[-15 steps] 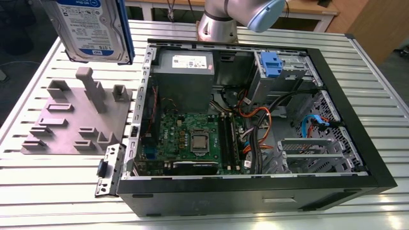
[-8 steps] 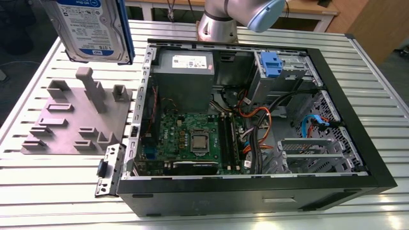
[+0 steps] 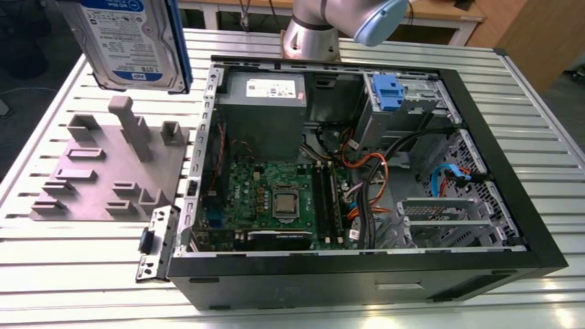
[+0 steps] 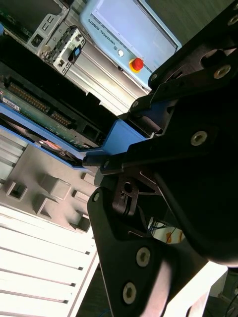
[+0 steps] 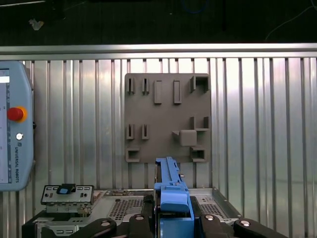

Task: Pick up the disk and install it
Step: 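Pick up the disk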

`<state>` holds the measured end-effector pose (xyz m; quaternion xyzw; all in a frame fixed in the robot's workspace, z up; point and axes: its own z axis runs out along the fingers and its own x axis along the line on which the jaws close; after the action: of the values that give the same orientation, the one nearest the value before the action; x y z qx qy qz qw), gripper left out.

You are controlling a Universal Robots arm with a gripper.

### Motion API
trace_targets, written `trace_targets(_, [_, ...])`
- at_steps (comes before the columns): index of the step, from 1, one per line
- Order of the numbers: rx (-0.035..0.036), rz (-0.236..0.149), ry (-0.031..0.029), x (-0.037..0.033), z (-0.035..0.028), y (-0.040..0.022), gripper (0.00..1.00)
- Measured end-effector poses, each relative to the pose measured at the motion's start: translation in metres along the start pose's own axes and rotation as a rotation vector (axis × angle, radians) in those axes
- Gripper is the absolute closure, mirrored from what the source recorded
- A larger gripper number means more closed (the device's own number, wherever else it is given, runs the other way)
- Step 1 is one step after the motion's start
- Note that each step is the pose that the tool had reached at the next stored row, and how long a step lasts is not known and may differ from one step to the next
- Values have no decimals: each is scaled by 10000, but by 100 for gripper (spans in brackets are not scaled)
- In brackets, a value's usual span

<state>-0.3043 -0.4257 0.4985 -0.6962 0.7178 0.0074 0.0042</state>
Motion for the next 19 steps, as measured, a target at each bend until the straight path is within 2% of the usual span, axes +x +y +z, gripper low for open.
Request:
trace_targets(4, [0,-1,0,73,-1,-2,63])
trace_targets(7, [1,0,-1,98,-1,-18,63])
trace_targets(19, [-2,0,0,107,-2,-237,63])
